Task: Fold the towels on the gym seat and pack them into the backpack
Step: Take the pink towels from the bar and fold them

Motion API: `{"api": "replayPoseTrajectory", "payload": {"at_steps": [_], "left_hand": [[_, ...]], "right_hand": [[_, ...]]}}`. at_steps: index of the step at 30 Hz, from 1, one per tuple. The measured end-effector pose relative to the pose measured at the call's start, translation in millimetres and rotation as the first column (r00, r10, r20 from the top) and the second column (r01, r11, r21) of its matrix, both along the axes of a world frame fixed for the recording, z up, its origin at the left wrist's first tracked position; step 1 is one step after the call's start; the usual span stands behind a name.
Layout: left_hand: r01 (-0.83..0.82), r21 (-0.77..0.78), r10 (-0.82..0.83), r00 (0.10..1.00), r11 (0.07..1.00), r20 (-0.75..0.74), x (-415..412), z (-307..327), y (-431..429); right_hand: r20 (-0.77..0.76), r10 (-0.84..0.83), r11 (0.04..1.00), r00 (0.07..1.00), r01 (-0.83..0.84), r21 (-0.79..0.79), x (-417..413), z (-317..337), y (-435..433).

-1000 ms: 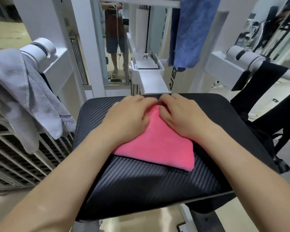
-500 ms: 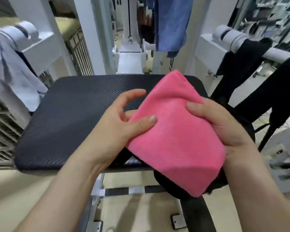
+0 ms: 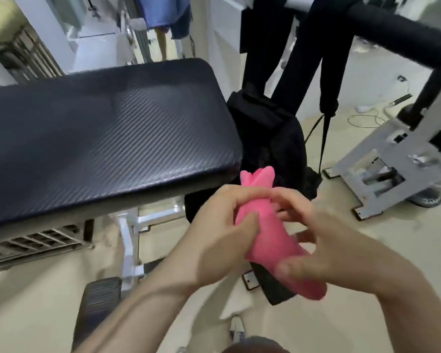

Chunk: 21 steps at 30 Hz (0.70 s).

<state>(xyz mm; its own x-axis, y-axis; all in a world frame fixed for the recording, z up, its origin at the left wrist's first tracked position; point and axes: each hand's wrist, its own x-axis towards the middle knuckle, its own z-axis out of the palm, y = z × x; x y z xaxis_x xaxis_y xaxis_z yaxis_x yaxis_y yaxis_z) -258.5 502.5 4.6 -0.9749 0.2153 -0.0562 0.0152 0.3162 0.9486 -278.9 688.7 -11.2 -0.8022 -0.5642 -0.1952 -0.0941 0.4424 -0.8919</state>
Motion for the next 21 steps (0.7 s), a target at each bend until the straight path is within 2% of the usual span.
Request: {"api": "replayPoseTrajectory", "payload": {"at_steps": [1,4,6,7,8,9,10,11,12,13,15,17,18,19,20,21], "left_hand": [[-0.01,0.077,0.004,0.996,0.997,0.084,0,-10,4],[-0.101,0.337,-0.033,0.928,0.936,0.37,0,-40,5],[-0.093,0.403,-0.084,0.913,0.91,0.4,2,-59,-3],[-0.076,0.403,-0.1,0.912,0.912,0.399,4,-68,-9],[-0.047,0.324,-0.081,0.925,0.945,0.37,4,-80,-19],[-0.022,0.144,-0.023,0.951,0.989,0.309,0,-95,-30],[-0.045,-0.105,0.068,0.971,0.993,0.228,-6,-111,-41],[-0.115,-0.304,0.169,0.973,0.946,0.158,-15,-128,-54],[-0.19,-0.387,0.27,0.949,0.902,0.163,-23,-143,-66],[-0.248,-0.401,0.353,0.912,0.882,0.211,-33,-159,-77],[-0.292,-0.329,0.405,0.84,0.898,0.36,-53,-191,-90],[-0.232,-0.255,0.334,0.799,0.939,0.5,-69,-212,-86],[-0.109,-0.322,0.259,0.842,0.94,0.473,-73,-218,-80],[0.035,-0.435,0.151,0.91,0.9,0.385,-77,-223,-73],[0.141,-0.558,0.04,0.953,0.818,0.3,-80,-228,-65],[0.178,-0.678,-0.048,0.977,0.713,0.206,-82,-230,-56]], "right_hand": [[0.016,0.009,0.998,1.0,-0.01,0.061,9,-10,-3],[-0.182,-0.239,0.961,0.954,0.259,0.097,24,-50,-15],[-0.216,-0.362,0.914,0.907,0.391,0.108,30,-70,-20],[-0.183,-0.403,0.898,0.897,0.426,0.112,33,-75,-22],[-0.142,-0.444,0.881,0.885,0.46,0.109,34,-79,-24],[-0.104,-0.472,0.868,0.876,0.482,0.121,36,-79,-26],[-0.09,-0.5,0.853,0.861,0.508,0.123,37,-77,-28],[-0.085,-0.531,0.837,0.843,0.537,0.1,37,-78,-29],[-0.081,-0.561,0.822,0.824,0.566,0.063,36,-80,-29],[-0.078,-0.582,0.81,0.81,0.585,0.032,35,-84,-28],[-0.058,-0.608,0.794,0.792,0.608,-0.015,31,-89,-29],[-0.051,-0.625,0.78,0.779,0.623,-0.055,23,-96,-30],[-0.064,-0.631,0.776,0.773,0.628,-0.061,17,-101,-29],[-0.089,-0.627,0.779,0.774,0.626,-0.039,9,-106,-29],[-0.111,-0.618,0.783,0.778,0.622,-0.001,1,-110,-29],[-0.128,-0.606,0.788,0.785,0.614,0.032,-9,-115,-28]]}}
